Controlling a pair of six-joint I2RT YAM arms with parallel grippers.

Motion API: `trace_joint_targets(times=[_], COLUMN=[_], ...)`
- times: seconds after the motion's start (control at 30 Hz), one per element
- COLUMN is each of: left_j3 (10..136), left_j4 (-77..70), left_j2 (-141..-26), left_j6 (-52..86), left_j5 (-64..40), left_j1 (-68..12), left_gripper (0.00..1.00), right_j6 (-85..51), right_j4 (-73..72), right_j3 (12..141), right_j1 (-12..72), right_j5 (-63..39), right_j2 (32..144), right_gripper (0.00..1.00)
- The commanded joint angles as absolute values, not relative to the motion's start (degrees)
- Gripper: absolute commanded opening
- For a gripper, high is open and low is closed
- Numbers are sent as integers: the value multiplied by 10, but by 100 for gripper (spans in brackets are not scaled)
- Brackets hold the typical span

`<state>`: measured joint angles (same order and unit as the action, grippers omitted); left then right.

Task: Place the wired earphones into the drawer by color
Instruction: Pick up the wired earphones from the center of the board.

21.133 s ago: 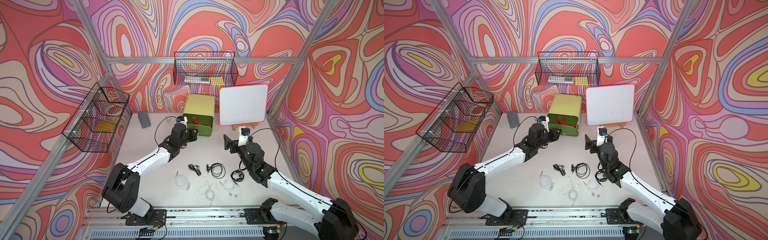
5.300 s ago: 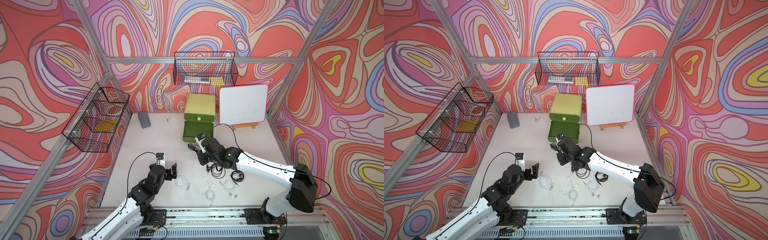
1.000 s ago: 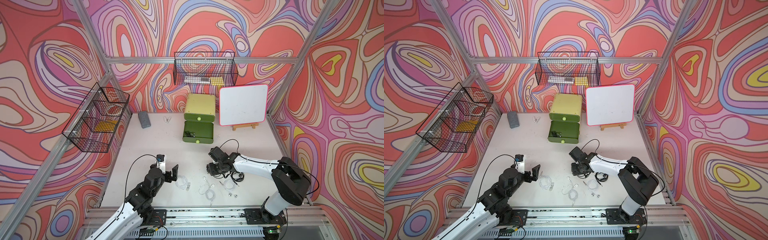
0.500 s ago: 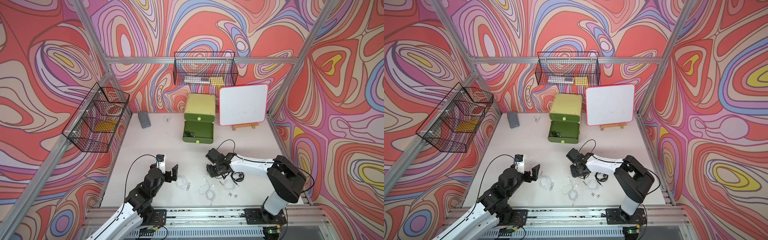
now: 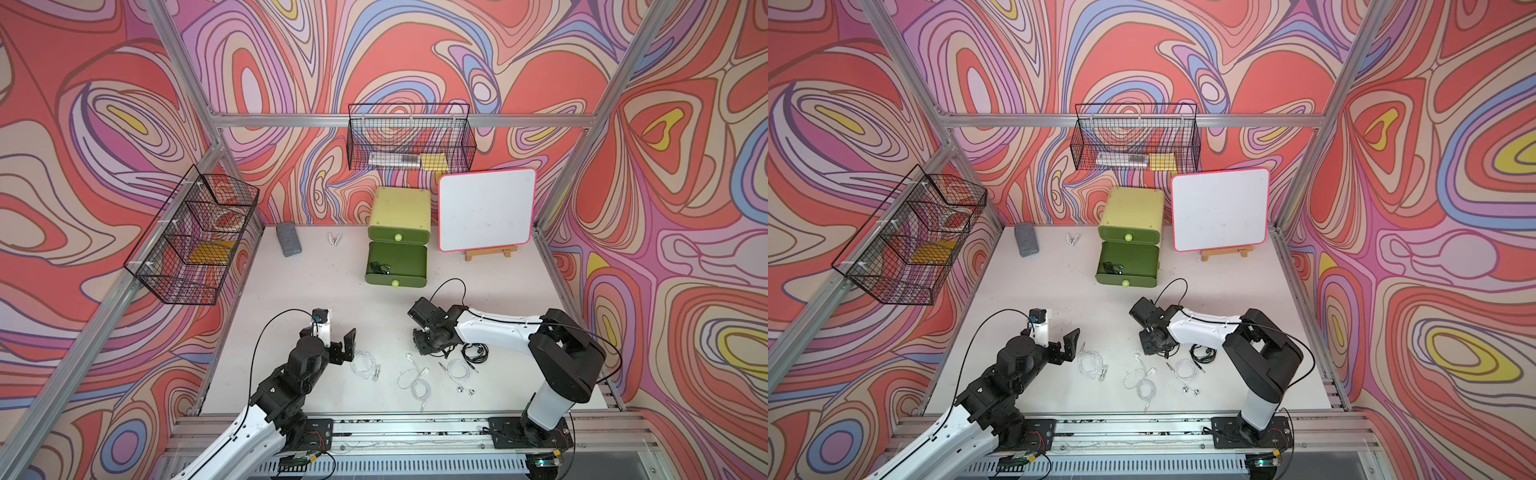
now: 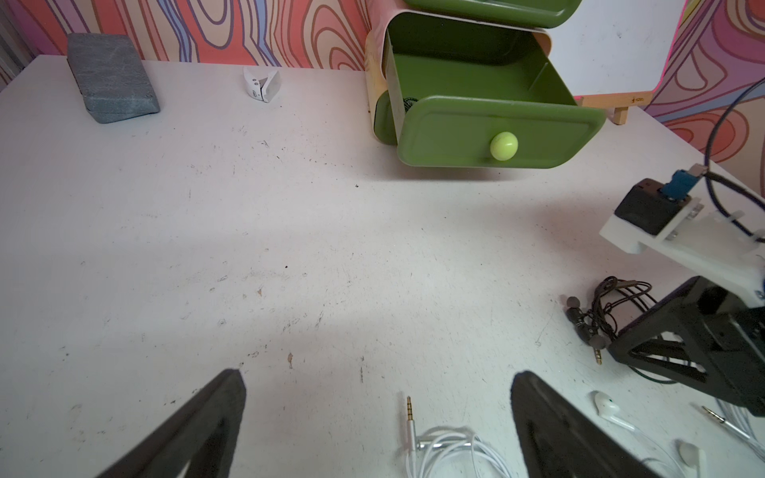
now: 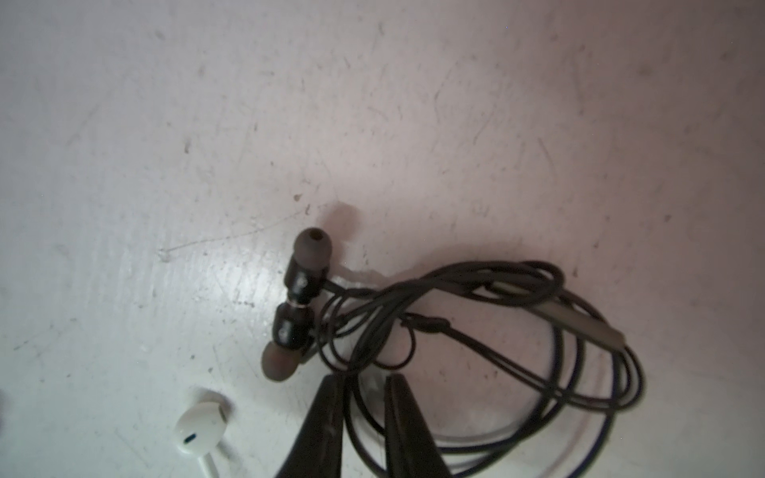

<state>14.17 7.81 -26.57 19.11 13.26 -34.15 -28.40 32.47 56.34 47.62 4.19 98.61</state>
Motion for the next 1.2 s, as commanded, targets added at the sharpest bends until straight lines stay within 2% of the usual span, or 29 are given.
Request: trace_joint_targets(times=[0.0,0.3,0.63,1.17], left_j3=[135,135,135,135], left_j4=[81,81,82,83], left_j2=[-261,-261,-259,-258], left_j6=[195,195,195,195], left_j5=[138,138,138,140], left_j1=[-342,-342,-342,-342], left_gripper=[99,99,99,99], right_j6=[-280,-281,-284,-285], right_j4=[344,345,331,351], right_j3=[568,570,565,573], right_j1=[480,480,481,481], right_j5=[54,53,52,75], right_j2=[998,1001,981,885], right_gripper=[15,0,0,0])
